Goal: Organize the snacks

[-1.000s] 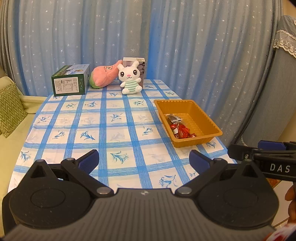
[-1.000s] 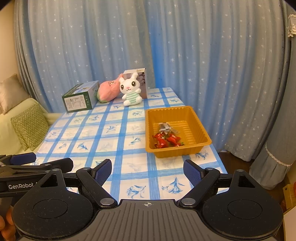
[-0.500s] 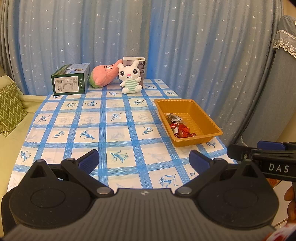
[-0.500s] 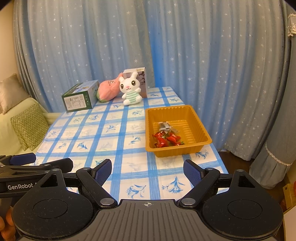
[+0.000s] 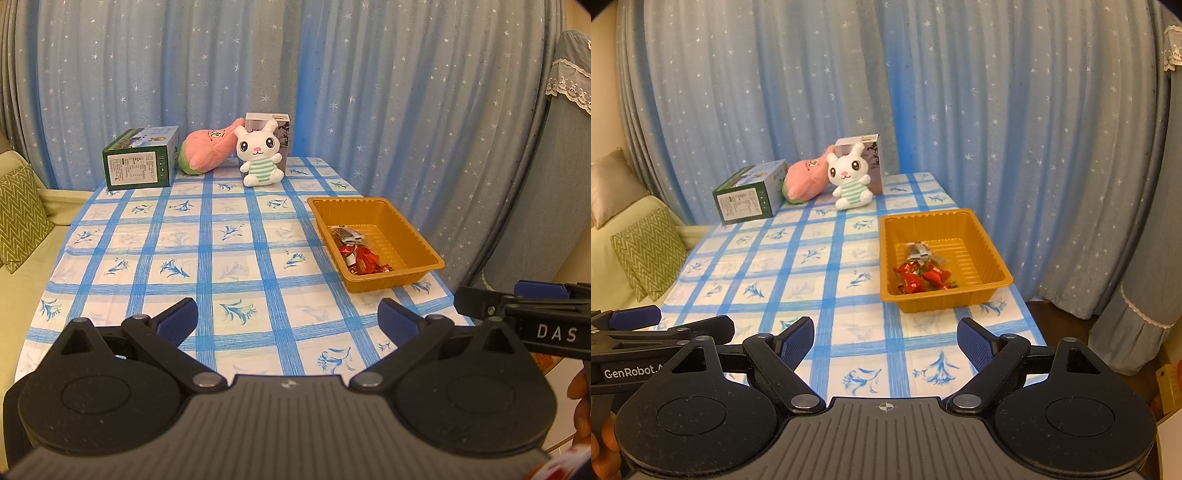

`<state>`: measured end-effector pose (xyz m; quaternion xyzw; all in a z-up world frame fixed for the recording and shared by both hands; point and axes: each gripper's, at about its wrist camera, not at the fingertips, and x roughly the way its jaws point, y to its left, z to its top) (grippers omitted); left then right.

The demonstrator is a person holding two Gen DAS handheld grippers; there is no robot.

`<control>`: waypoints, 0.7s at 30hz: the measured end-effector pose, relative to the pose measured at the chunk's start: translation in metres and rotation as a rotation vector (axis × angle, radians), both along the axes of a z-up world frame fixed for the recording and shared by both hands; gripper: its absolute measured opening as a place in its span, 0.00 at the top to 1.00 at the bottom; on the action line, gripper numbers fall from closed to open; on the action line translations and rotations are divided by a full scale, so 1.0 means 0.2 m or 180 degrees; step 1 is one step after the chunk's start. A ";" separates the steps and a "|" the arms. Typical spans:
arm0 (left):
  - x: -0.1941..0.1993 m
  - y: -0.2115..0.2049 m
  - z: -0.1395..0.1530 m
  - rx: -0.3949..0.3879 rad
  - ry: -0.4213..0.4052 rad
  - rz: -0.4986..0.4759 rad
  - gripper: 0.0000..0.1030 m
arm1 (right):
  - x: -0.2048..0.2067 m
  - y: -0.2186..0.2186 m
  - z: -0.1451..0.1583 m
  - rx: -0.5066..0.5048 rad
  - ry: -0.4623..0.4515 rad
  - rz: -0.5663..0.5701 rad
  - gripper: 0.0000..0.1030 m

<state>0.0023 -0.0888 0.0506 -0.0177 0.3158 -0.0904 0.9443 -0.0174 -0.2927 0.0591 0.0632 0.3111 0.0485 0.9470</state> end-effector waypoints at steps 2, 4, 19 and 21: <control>0.00 0.00 0.00 0.0001 -0.0003 0.0001 0.00 | 0.00 -0.01 -0.01 0.0004 -0.0002 -0.0010 0.18; 0.00 0.00 0.00 -0.0002 -0.0002 0.0003 0.00 | 0.00 0.00 -0.02 0.0002 -0.0001 -0.0012 0.18; 0.00 0.00 -0.01 -0.0002 -0.0001 0.0003 0.00 | 0.00 -0.01 -0.02 0.0003 0.0003 -0.0014 0.18; 0.00 0.00 -0.01 -0.0001 0.0000 0.0006 0.00 | 0.01 -0.01 -0.02 0.0001 0.0001 -0.0013 0.18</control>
